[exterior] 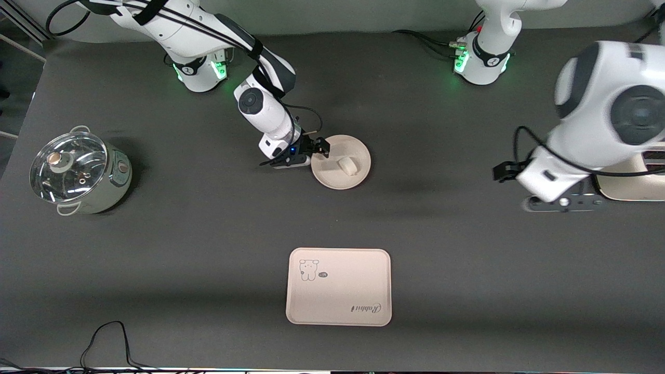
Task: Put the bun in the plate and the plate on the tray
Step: 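Grasp the plate rim with the right gripper while the left gripper withdraws, then lift the plate with the bun using the right gripper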
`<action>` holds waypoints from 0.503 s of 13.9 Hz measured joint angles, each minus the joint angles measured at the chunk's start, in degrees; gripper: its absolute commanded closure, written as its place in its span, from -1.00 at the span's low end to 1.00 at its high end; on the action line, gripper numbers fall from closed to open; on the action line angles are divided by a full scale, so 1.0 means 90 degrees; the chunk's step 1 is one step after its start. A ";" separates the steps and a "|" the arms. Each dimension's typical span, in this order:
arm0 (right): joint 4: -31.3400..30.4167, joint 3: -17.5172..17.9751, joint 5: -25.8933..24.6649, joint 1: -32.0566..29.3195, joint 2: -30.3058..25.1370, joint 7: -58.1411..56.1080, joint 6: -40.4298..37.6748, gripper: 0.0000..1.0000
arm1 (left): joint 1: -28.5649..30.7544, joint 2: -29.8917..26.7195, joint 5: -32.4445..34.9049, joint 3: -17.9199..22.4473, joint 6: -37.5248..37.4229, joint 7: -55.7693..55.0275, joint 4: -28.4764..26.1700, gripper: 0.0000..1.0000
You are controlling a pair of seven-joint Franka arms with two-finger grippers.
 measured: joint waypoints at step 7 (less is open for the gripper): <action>0.0054 -0.0258 -0.0266 0.0080 0.0331 0.0000 0.0378 0.77 | 0.0656 -0.0156 -0.0179 -0.0001 -0.0238 0.0901 -0.0008 -1.00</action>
